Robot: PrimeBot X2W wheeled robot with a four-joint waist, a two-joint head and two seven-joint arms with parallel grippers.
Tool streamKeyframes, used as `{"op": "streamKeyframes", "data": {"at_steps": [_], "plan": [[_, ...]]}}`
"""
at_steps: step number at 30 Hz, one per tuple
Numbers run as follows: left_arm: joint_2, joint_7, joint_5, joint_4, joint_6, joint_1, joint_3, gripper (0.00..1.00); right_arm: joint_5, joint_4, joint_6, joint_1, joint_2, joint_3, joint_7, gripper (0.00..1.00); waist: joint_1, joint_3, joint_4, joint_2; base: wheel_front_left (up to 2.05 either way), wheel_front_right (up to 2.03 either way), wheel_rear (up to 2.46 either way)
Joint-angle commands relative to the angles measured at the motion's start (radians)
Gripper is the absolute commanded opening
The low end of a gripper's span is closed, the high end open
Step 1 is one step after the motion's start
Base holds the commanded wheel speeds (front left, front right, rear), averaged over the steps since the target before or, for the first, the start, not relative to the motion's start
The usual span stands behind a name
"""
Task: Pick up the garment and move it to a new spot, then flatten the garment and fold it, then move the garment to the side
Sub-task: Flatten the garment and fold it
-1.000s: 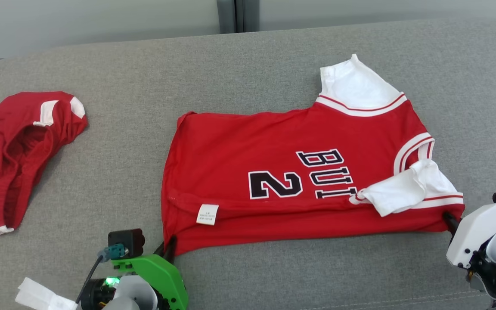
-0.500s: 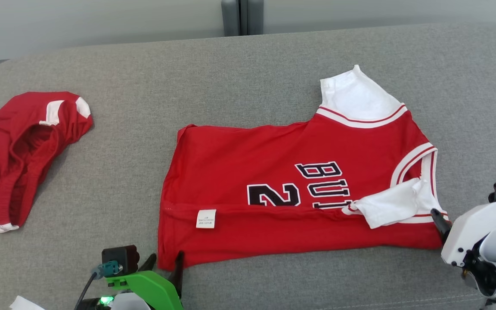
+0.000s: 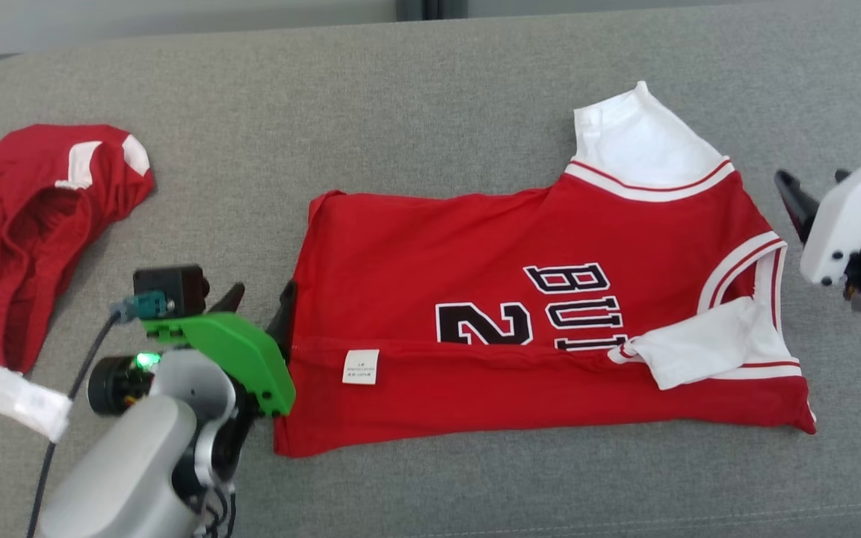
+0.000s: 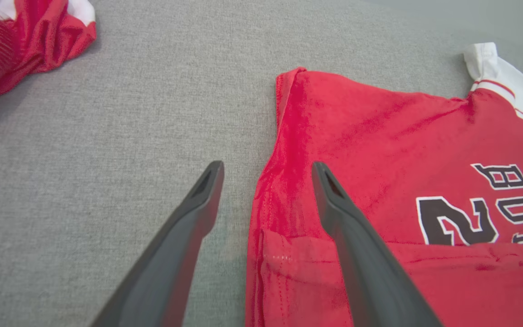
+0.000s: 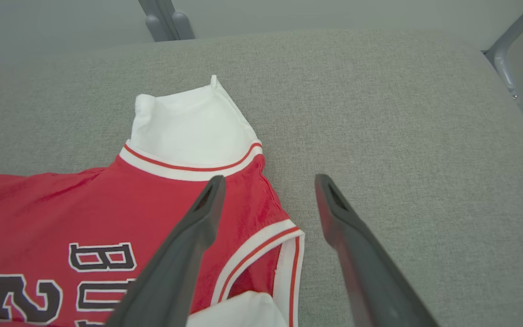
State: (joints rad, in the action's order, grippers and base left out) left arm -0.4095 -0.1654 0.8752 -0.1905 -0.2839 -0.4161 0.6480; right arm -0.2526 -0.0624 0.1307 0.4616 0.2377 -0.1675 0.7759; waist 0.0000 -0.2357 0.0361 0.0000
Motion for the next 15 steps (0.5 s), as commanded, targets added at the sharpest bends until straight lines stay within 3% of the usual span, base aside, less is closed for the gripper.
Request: {"op": "streamKeyframes", "data": {"at_steps": [1, 9, 15], "plan": [[0.0, -0.022, -0.003, -0.012, 0.006, -0.057, -0.003, 1.0, -0.002, -0.023, 0.0, 0.052, 0.017, 0.016, 0.012, 1.0, 0.0, -0.06, 0.014, 0.0, 0.0, 0.0, 0.0], [0.08, -0.144, 0.024, -0.172, 0.056, -0.333, -0.004, 1.0, 0.003, -0.208, 0.0, 0.346, 0.063, 0.15, 0.01, 1.0, 0.0, -0.182, 0.023, 0.0, 0.0, 0.0, 0.0], [0.128, -0.206, 0.009, -0.286, 0.068, -0.444, 0.029, 1.0, -0.007, -0.324, 0.0, 0.453, 0.086, 0.226, -0.044, 1.0, 0.0, -0.225, 0.027, 0.0, 0.0, 0.0, 0.0]]}}
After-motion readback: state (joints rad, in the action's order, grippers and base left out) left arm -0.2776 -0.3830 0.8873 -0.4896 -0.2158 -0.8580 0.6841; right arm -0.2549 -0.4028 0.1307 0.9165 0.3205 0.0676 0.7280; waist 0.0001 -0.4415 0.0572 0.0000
